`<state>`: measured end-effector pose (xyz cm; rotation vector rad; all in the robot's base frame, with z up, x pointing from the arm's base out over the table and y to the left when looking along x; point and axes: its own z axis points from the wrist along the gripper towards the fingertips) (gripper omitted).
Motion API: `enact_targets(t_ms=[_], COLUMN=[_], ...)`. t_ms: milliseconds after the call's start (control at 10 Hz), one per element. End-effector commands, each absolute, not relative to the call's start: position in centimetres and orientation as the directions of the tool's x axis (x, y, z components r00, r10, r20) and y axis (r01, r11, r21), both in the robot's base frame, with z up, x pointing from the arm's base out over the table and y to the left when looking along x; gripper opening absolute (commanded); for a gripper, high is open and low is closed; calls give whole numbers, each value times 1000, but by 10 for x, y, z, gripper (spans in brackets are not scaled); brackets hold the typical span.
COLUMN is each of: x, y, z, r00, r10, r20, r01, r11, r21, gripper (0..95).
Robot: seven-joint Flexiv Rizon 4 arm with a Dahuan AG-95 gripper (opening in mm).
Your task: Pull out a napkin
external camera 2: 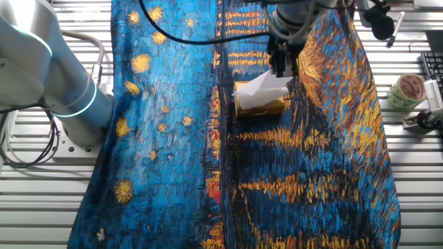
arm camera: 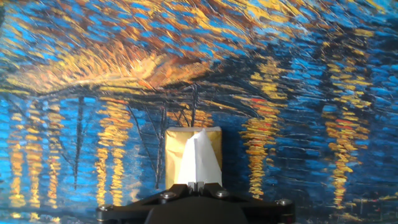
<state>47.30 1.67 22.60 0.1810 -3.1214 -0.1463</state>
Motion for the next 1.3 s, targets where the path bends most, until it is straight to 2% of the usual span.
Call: enact_targets(t_ms=[100, 700, 1300], x=[474, 462, 462], y=[9, -24, -34], z=[225, 220, 221], r00=[-992, -983, -984], r10=[-129, -182, -177], r20=[6, -19, -26], r01=[-127, -183, -179], r11=[986, 975, 974], r21=[106, 125, 136], gripper=[0, 0, 0])
